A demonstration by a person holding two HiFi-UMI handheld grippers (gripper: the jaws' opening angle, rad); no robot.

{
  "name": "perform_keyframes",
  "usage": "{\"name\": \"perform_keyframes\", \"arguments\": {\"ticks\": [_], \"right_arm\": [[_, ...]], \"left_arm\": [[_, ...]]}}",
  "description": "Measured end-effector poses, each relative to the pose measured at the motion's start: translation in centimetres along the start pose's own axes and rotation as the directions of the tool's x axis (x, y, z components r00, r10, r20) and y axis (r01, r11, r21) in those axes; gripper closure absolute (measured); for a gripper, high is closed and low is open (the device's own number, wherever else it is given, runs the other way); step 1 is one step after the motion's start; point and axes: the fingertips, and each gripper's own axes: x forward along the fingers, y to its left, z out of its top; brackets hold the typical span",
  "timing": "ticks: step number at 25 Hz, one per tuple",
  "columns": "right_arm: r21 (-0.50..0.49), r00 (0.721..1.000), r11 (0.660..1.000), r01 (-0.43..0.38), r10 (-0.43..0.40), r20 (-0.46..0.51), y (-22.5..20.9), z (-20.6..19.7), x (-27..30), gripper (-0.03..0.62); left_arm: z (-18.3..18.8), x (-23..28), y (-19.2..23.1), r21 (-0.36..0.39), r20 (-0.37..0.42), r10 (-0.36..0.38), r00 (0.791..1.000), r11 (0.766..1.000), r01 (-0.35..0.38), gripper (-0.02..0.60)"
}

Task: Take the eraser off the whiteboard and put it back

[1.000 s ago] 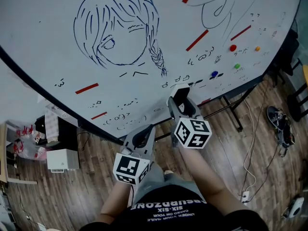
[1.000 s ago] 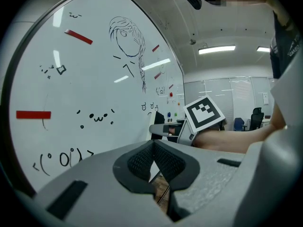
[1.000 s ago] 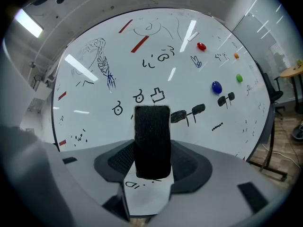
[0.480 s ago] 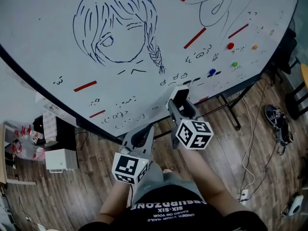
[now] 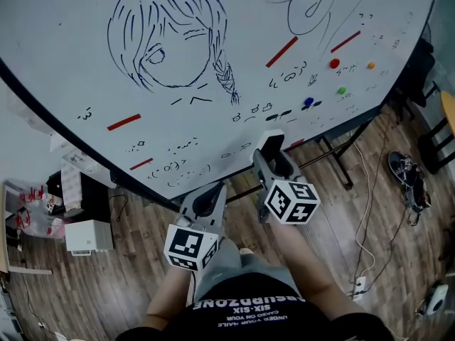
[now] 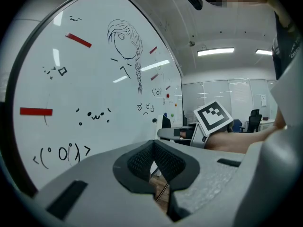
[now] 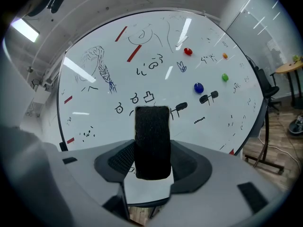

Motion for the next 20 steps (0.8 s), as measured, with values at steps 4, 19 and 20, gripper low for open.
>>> {"name": "perform_keyframes", "arguments": {"ticks": [4, 19, 20], "right_arm": [[-0.012, 1.0, 1.0, -0.005, 0.005, -0.004, 0.0, -0.3, -1.0, 0.373], [-0.052, 1.0, 0.998, -0.021, 0.02, -0.012, 0.2, -1.2, -4.8, 0.373], [-0.056, 1.0, 0.998, -0.022, 0.022, -0.013, 0.3, -1.2, -5.0, 0.373]], "left_arm": [[0.0, -0.3, -0.2, -0.007, 0.004, -0.001, 1.0, 1.0, 0.001, 0.575], [0.0, -1.2, -1.7, -0.01, 0.021, -0.007, 1.0, 1.0, 0.007, 0.575], [0.0, -1.3, -1.8, -0.011, 0.023, -0.006, 1.0, 1.0, 0.006, 0.575]]}}
